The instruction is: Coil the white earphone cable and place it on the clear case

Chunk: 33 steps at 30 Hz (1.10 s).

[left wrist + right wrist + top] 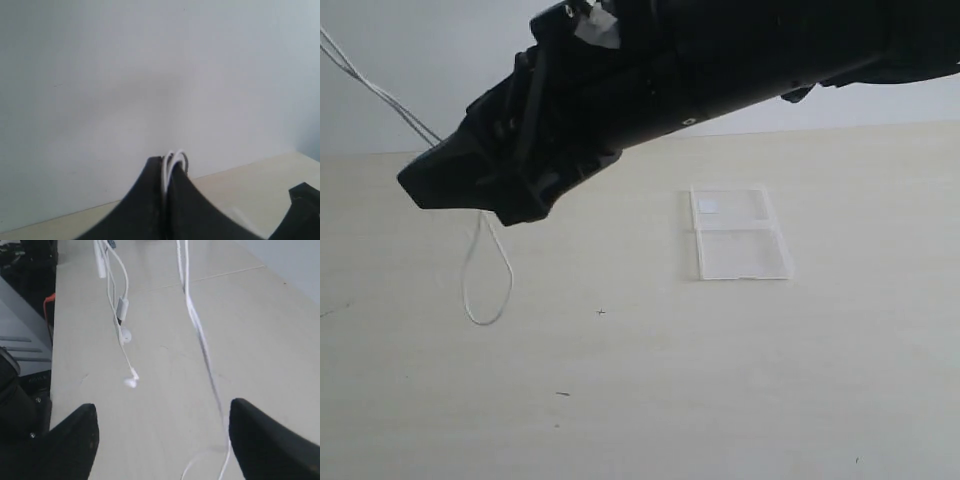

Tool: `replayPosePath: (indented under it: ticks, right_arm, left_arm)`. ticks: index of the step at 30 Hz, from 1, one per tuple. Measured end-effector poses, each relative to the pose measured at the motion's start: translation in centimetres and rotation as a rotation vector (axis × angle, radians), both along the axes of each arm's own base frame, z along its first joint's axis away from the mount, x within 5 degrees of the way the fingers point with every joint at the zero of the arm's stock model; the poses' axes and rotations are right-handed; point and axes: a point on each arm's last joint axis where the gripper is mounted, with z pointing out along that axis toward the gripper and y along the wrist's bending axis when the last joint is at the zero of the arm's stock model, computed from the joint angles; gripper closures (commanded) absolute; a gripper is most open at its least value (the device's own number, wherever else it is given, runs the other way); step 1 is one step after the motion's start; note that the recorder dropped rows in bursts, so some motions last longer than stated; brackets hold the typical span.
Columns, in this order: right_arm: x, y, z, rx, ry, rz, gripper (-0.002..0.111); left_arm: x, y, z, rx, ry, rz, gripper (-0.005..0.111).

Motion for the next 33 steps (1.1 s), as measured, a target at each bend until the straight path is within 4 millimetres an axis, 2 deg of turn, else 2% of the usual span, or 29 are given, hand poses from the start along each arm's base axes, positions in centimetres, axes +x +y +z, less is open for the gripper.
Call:
replayPosePath:
  ticks: [9, 26, 33]
  right_arm:
    - [1.0, 1.2, -0.3, 0.117, -0.066, 0.021, 0.038]
    - [2.6, 3.2, -2.9, 0.218, -0.133, 0.066, 0.038]
    - [2.5, 3.6, -3.6, 0.236, -0.103, 0.119, 0.038]
  left_arm:
    - [1.3, -1.3, -1.0, 0.046, 0.032, -0.030, 0.107]
    - [1.2, -1.7, -0.3, -0.011, -0.029, -0.077, 0.107]
    - [1.2, -1.8, -0.3, -0.012, -0.030, -0.085, 0.107]
